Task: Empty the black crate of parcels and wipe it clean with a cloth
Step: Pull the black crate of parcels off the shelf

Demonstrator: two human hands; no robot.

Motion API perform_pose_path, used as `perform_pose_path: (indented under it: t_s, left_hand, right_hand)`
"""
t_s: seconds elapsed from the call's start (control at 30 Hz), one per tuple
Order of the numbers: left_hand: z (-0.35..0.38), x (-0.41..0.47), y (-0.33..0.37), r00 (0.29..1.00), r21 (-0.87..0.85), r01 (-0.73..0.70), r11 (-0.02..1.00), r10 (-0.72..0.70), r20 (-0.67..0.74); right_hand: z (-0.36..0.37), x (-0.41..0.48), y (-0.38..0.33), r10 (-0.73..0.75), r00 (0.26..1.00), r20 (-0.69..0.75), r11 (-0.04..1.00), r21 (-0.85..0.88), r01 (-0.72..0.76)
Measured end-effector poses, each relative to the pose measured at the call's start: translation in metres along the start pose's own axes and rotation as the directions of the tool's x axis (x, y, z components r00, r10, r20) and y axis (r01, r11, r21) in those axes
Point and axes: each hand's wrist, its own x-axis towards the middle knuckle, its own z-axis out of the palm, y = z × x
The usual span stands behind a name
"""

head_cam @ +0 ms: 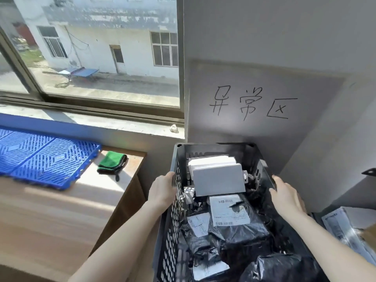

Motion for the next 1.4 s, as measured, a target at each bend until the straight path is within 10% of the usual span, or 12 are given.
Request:
perform_pose_path:
  t_s: [0.6, 1.4]
  left_hand:
    - [-0.237, -0.161, -0.218, 0.896, -0.135, 0.253, 0.958, -0.285, -0.34]
    - [-0.291, -0.237, -0.458, 0.367, -0.4, 0.729, 0.556, -0.81, -0.457]
  right_hand:
    - [0.0, -0.148, -0.28, -0.483, 0.872, -0.079, 0.871, 0.056, 0.488]
    - [0.18, -0.217, -0.665, -0.948, 0.238, 0.213, 0.266, 0.113, 0.958]
